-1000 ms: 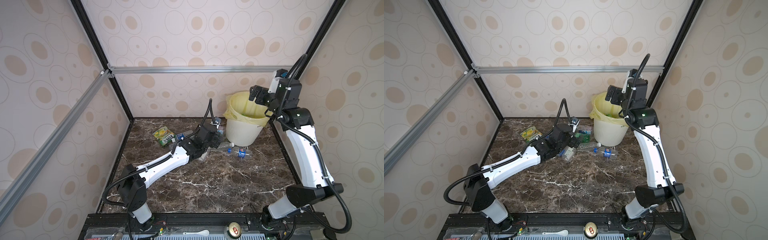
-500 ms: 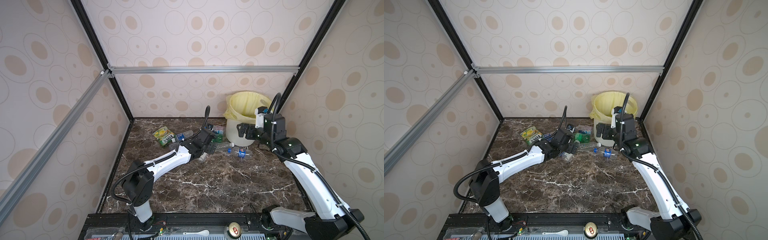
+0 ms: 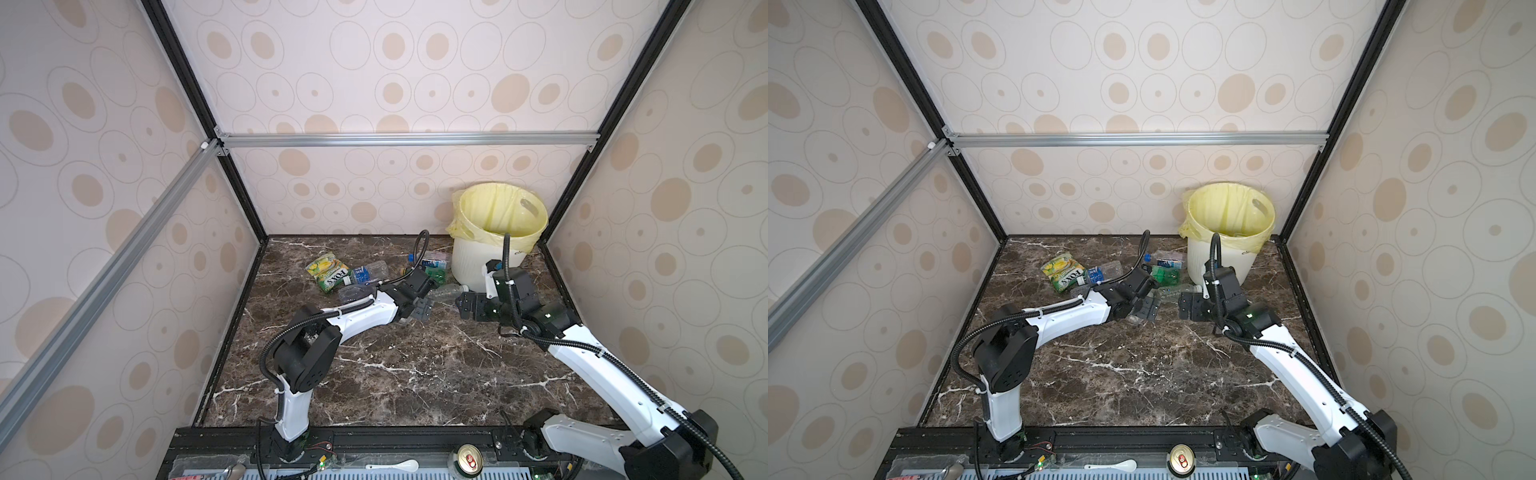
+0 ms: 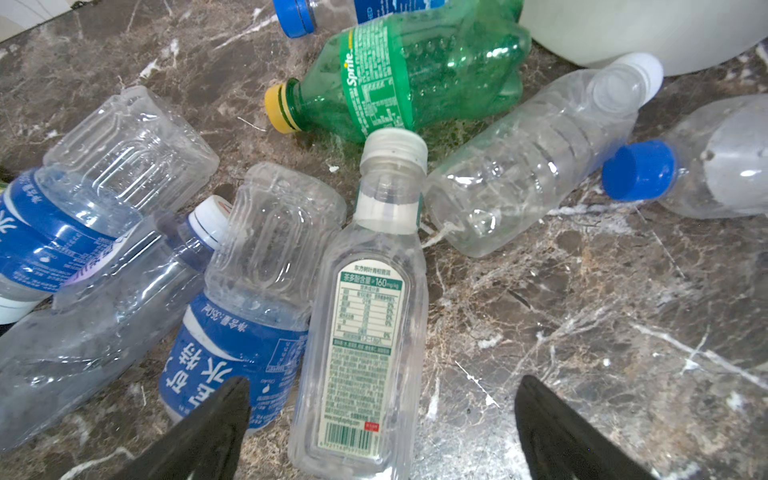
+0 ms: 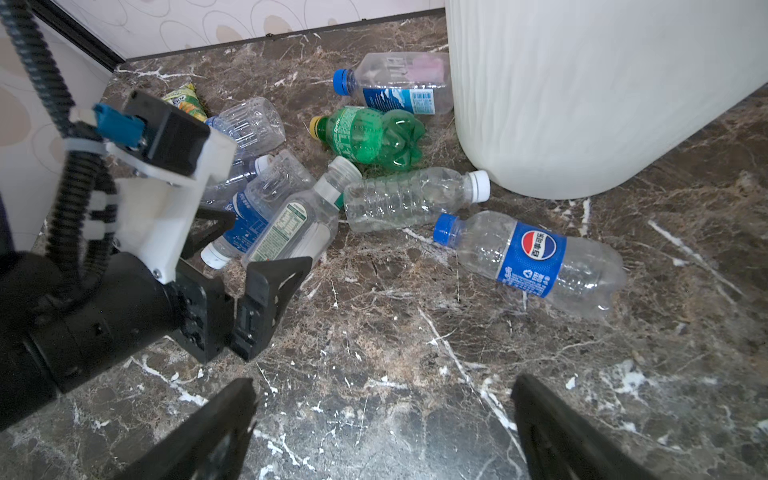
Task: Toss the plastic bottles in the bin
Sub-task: 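Lower both grippers back toward the remaining bottles near the bin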
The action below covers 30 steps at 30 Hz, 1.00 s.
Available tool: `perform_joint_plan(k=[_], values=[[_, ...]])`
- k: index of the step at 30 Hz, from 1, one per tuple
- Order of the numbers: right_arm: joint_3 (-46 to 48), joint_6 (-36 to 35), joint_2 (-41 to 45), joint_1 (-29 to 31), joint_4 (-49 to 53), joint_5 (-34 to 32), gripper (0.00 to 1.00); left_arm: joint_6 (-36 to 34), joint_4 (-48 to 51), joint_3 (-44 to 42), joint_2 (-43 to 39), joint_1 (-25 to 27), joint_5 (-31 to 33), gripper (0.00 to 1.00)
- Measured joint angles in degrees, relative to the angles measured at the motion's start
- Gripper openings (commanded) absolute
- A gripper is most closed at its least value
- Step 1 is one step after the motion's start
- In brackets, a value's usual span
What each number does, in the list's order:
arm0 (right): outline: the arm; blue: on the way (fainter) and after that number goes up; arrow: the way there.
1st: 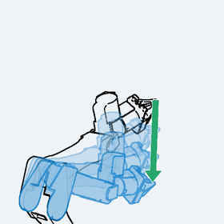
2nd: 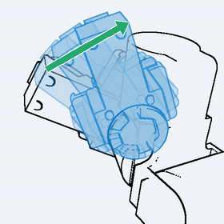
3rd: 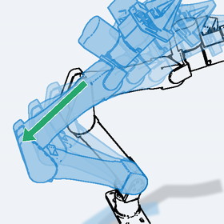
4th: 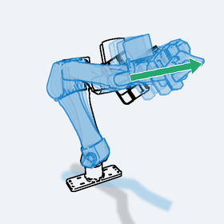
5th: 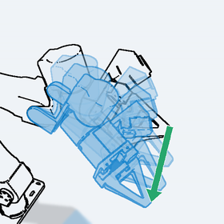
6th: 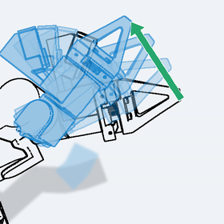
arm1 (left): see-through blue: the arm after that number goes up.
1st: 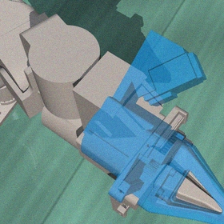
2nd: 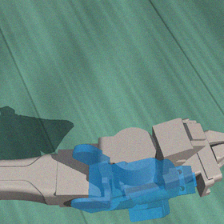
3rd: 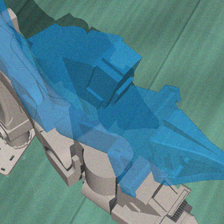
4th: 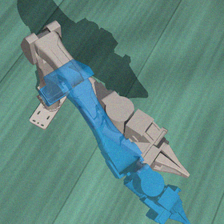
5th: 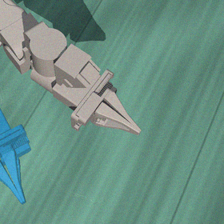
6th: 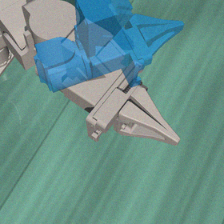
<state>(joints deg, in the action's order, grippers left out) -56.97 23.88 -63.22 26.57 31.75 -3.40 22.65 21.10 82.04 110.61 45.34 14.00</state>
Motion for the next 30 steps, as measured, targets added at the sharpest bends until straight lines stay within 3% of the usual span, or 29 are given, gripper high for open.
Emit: perform_joint_plan(k=[11, 16, 30], values=[[2.2, 1.5, 1.3, 0.1, -0.8, 0.3, 1.00, 2.3, 0.9, 2.2, 5.4, -1.2, -0.7, 0.91], [2.9, 2.0, 1.2, 0.1, -1.1, 0.7, 1.00, 3.5, -0.3, 1.3, 5.4, -2.6, -2.7, 0.79], [3.7, 3.0, 1.2, 0.1, -1.5, 1.3, 1.00, 4.1, -3.0, -3.1, 5.3, -3.7, -7.8, 0.63]])
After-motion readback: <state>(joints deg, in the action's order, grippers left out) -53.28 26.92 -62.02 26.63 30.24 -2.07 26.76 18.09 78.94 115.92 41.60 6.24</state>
